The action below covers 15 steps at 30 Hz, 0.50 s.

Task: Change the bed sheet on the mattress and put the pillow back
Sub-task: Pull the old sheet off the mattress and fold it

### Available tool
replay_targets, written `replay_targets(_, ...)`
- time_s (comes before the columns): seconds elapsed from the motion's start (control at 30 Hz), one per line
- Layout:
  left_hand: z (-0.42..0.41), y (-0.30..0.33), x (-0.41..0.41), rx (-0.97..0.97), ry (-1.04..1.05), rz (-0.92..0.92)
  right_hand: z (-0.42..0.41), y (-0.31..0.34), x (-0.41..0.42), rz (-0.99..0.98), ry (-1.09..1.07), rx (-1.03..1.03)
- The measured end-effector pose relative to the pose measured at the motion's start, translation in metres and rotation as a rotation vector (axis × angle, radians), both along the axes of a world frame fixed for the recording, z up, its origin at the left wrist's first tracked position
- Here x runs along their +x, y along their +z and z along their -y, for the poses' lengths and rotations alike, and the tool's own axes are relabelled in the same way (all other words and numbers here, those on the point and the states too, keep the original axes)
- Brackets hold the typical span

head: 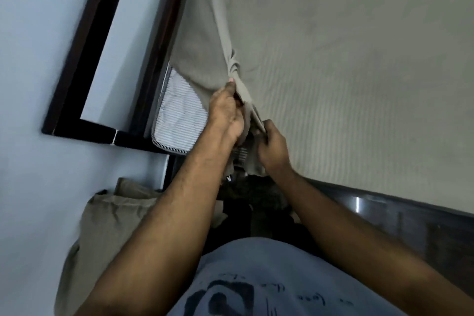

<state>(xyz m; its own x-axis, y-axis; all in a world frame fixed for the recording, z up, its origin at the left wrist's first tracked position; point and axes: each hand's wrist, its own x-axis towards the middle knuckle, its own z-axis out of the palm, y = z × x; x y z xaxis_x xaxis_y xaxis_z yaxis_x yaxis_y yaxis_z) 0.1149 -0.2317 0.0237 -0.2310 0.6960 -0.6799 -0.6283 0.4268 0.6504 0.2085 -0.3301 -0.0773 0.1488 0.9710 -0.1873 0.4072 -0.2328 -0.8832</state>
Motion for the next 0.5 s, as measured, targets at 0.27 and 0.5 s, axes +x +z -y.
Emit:
replay_targets(0.27, 0.046, -0.004, 0.068, 0.067, -0.529, -0.53, -0.02, 0.082, 0.108, -0.113, -0.383, 0.099)
replay_targets(0.5, 0.101, -0.004, 0.155, 0.292, -1.241, -0.605, -0.039, 0.164, 0.158, -0.091, -0.249, 0.143)
